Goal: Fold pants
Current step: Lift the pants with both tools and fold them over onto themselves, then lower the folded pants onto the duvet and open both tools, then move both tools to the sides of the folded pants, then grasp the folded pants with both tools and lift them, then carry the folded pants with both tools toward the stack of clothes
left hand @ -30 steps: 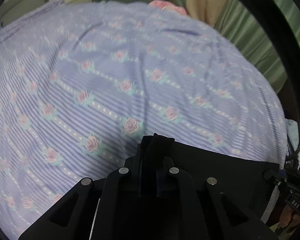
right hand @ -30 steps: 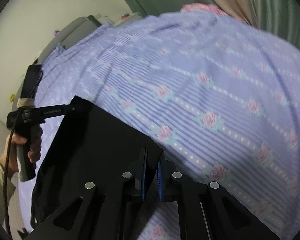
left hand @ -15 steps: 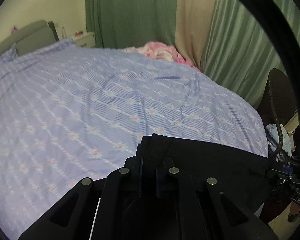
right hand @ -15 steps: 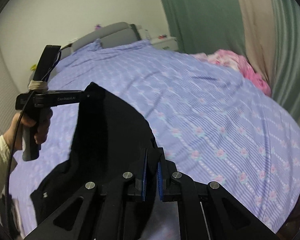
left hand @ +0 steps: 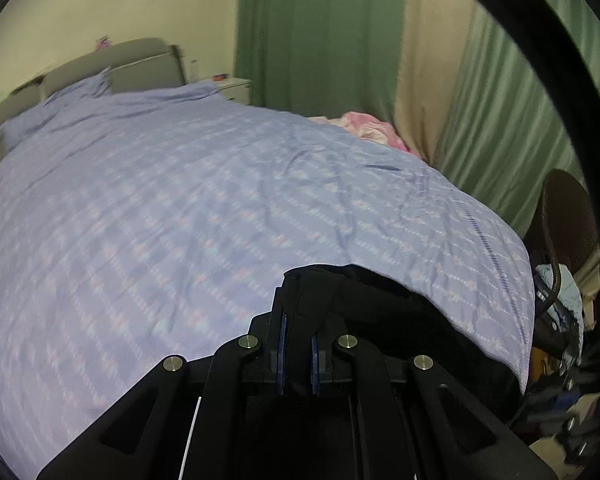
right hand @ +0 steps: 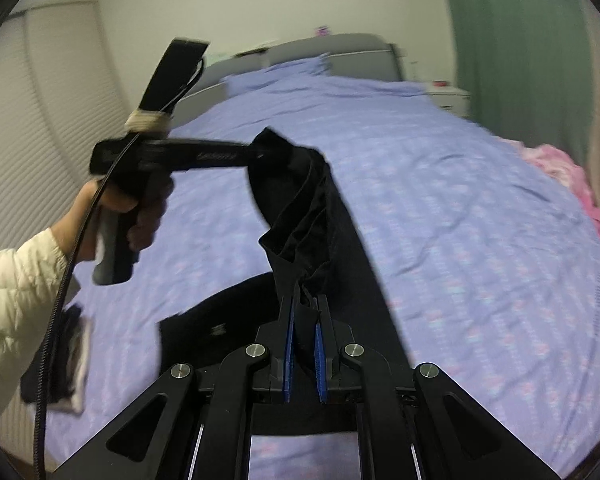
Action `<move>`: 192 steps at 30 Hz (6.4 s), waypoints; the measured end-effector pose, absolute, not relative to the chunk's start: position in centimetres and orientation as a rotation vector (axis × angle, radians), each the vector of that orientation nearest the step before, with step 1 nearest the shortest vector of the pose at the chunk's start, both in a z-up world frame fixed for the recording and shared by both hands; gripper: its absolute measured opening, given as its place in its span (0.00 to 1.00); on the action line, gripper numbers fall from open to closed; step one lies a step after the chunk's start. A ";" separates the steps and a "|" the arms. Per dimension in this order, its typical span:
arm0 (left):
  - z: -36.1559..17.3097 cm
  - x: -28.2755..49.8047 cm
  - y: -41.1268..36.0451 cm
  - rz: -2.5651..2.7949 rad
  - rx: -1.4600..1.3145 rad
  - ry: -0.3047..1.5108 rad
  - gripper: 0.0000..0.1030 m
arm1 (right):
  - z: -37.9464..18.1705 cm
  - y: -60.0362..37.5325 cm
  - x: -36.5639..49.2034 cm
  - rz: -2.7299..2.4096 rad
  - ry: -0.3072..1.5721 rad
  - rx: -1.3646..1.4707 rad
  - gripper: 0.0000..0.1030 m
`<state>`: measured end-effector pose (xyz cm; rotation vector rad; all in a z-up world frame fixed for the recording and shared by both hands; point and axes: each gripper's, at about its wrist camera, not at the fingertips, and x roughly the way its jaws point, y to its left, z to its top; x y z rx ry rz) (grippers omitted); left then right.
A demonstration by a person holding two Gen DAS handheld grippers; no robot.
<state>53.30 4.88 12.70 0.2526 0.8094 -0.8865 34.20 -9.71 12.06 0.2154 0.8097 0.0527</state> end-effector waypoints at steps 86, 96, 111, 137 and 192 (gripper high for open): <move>3.4 30.7 22.1 -0.101 -0.023 0.954 0.70 | 4.5 -5.4 33.9 0.392 1.112 -0.016 0.67; 0.6 30.5 20.7 -0.042 -0.073 0.965 0.83 | 2.8 -8.6 36.4 0.229 1.028 -0.052 0.67; -4.5 34.5 23.3 -0.051 -0.216 1.022 0.88 | -4.0 -14.7 38.9 0.072 1.086 0.252 0.67; -11.3 37.1 24.1 -0.356 -0.507 1.127 0.59 | -8.5 -12.3 40.7 0.246 1.158 0.151 0.67; 2.8 35.9 16.0 -0.293 -0.469 1.079 0.23 | 2.8 -15.3 40.8 0.345 1.054 0.283 0.07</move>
